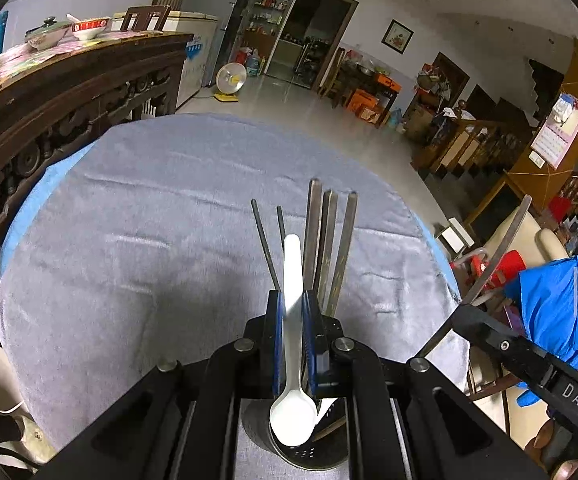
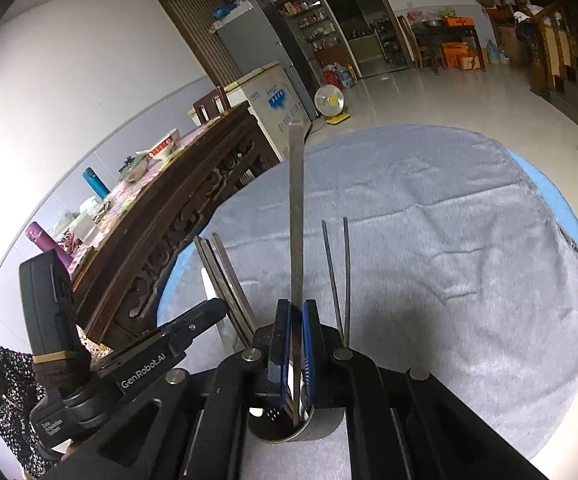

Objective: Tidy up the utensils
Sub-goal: 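Lower the held spoon and stick upright into the black cup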

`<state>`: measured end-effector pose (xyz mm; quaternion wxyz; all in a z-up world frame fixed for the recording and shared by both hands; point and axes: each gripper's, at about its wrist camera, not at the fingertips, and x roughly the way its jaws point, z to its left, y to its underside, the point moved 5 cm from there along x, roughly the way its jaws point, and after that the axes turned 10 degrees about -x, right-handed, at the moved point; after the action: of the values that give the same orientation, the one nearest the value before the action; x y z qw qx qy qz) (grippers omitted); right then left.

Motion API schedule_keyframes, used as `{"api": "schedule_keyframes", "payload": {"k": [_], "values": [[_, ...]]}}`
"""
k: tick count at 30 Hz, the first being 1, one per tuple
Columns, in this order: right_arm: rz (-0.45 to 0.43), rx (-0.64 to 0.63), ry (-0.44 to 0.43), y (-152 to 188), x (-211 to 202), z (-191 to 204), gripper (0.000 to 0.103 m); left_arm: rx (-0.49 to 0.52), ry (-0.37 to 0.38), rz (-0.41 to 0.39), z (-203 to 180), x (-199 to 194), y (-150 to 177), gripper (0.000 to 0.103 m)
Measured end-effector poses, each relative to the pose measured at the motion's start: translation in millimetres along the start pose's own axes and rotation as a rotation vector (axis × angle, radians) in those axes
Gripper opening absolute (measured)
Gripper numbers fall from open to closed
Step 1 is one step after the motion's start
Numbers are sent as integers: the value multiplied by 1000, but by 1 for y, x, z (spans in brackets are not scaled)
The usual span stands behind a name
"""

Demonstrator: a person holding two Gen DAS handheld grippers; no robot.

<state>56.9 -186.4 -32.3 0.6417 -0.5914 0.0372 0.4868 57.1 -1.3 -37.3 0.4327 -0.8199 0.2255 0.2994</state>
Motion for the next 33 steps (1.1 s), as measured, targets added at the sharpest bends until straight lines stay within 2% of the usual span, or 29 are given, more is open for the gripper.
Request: {"api": "schedule_keyframes", "payload": {"k": [33], "values": [[61,11,-28,26,18,-1,7,15,-16,67,0,10,25,10]]}}
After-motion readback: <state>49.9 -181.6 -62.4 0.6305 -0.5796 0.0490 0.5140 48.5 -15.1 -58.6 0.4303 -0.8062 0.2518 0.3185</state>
